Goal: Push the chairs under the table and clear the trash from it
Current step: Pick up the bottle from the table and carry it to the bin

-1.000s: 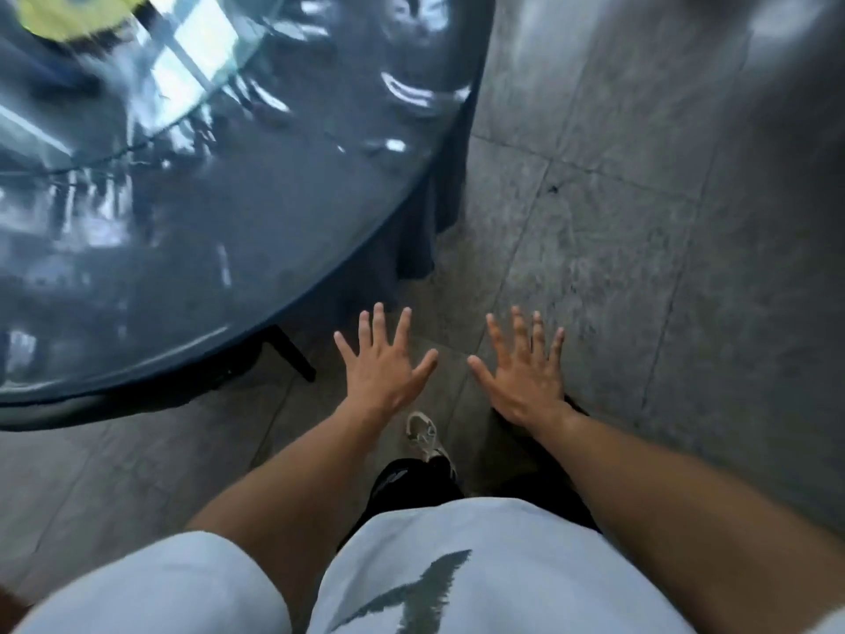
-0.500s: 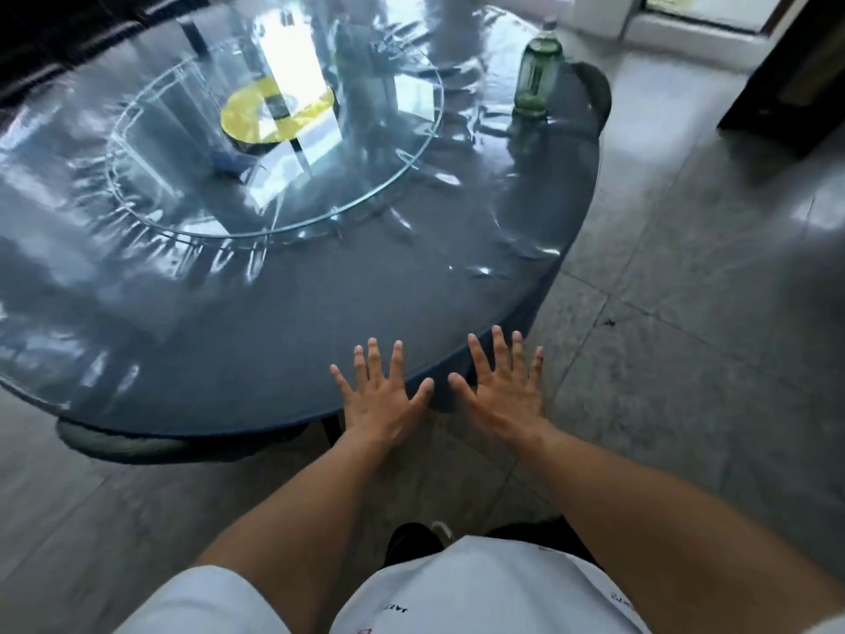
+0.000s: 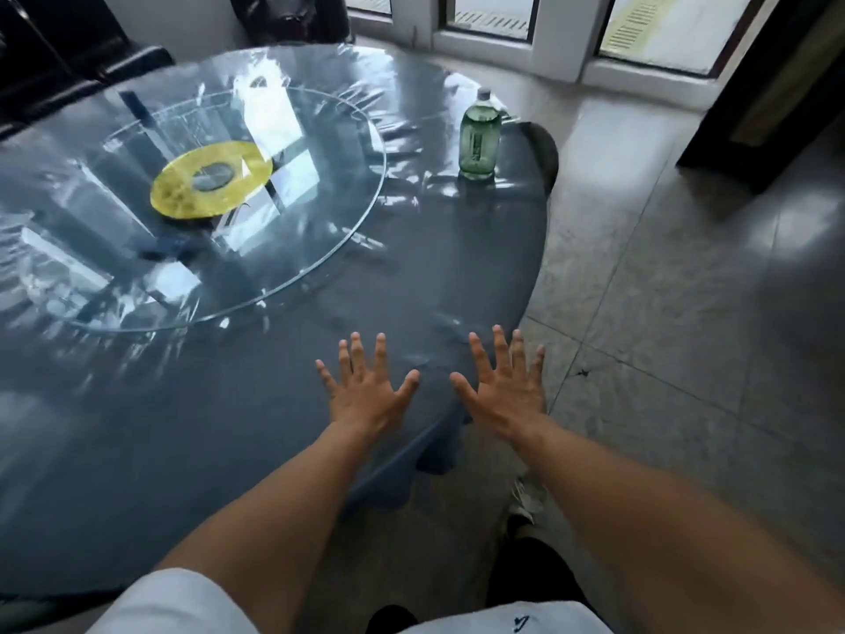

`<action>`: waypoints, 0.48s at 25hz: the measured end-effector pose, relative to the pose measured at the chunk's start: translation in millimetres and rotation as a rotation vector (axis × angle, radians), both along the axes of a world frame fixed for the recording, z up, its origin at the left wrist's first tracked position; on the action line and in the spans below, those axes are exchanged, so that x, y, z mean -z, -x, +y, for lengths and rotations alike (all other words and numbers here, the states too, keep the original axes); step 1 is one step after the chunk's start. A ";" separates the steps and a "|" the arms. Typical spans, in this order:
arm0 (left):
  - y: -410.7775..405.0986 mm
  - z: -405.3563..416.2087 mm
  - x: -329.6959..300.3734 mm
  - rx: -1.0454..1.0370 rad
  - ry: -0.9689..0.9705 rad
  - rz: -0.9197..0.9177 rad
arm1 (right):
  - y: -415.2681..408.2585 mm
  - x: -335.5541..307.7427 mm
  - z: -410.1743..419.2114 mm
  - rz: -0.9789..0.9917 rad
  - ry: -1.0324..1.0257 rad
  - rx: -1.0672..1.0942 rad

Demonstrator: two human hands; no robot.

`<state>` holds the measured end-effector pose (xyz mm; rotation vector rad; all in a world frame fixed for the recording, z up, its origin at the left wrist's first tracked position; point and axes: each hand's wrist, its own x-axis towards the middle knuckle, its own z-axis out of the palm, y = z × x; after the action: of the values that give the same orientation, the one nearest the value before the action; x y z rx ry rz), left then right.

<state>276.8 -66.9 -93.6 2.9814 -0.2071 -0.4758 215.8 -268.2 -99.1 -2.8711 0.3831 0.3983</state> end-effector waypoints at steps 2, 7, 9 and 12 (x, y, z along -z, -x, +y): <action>-31.4 -47.0 -1.8 -0.026 0.017 -0.010 | -34.9 -1.1 -45.3 -0.029 -0.010 -0.013; -85.9 -153.1 -11.5 -0.129 0.061 0.006 | -104.2 -22.3 -147.8 -0.029 -0.036 -0.063; -109.2 -189.0 -17.1 -0.156 0.075 0.000 | -128.0 -28.6 -186.5 -0.031 -0.016 -0.072; -148.8 -227.1 -29.2 -0.171 0.087 -0.025 | -170.6 -34.6 -232.9 -0.024 -0.024 -0.068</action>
<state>425.6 -294.0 -64.4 2.8881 0.0248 -0.3997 386.4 -501.1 -64.5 -2.8691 0.2759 0.3773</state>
